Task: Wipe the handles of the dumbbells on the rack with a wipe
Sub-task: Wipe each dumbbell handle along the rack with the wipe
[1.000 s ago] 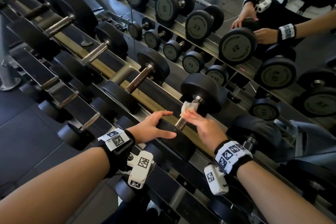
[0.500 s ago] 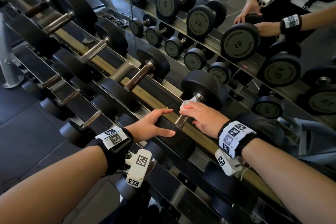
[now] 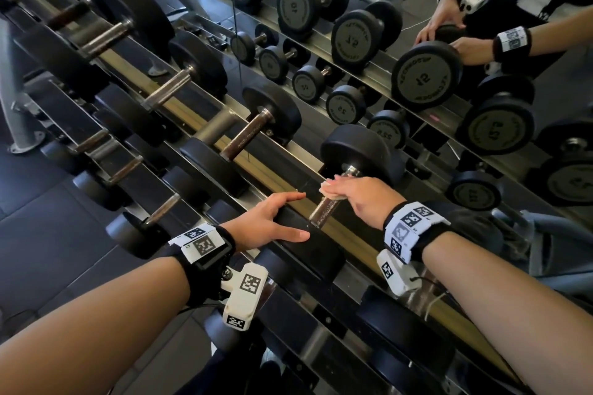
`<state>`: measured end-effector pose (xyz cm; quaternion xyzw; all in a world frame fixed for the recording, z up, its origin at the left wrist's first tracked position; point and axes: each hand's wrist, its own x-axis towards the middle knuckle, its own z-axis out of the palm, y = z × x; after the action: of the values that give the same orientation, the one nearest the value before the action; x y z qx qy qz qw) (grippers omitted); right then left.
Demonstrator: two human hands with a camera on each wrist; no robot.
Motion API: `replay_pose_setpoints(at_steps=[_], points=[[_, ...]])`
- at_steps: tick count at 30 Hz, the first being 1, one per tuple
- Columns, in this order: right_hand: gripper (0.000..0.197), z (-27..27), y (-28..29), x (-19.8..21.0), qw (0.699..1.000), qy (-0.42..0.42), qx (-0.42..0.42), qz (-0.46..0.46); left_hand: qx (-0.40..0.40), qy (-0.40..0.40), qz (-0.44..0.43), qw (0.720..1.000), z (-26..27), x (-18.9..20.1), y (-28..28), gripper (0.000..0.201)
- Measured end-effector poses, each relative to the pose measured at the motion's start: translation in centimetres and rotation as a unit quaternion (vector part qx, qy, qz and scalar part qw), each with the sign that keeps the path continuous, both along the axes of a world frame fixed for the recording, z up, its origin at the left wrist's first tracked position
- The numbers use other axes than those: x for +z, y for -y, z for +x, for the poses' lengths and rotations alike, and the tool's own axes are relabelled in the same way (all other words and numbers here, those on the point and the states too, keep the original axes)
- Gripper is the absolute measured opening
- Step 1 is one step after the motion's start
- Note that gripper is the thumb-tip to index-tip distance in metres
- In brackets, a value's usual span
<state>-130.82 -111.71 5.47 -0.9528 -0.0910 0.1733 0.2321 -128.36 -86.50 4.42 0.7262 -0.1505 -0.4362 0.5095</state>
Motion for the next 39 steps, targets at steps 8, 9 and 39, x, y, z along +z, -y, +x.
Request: replay_pose_setpoints(at_steps=[8,9,39], points=[[0.043,-3.9,-1.5,-0.1,0.996,-0.024,0.082,0.001,0.003,-0.011,-0.009,1.000,0.0,-0.1,0.1,0.081],[0.038,-4.4,-1.0,0.0,0.998,-0.030,0.030,0.035,0.003,-0.011,-0.009,1.000,0.0,-0.1,0.0,0.081],[0.066,-3.6,-2.5,-3.8,0.739,-0.075,-0.477,0.470,0.001,-0.001,-0.014,1.000,0.1,-0.5,-0.1,0.082]])
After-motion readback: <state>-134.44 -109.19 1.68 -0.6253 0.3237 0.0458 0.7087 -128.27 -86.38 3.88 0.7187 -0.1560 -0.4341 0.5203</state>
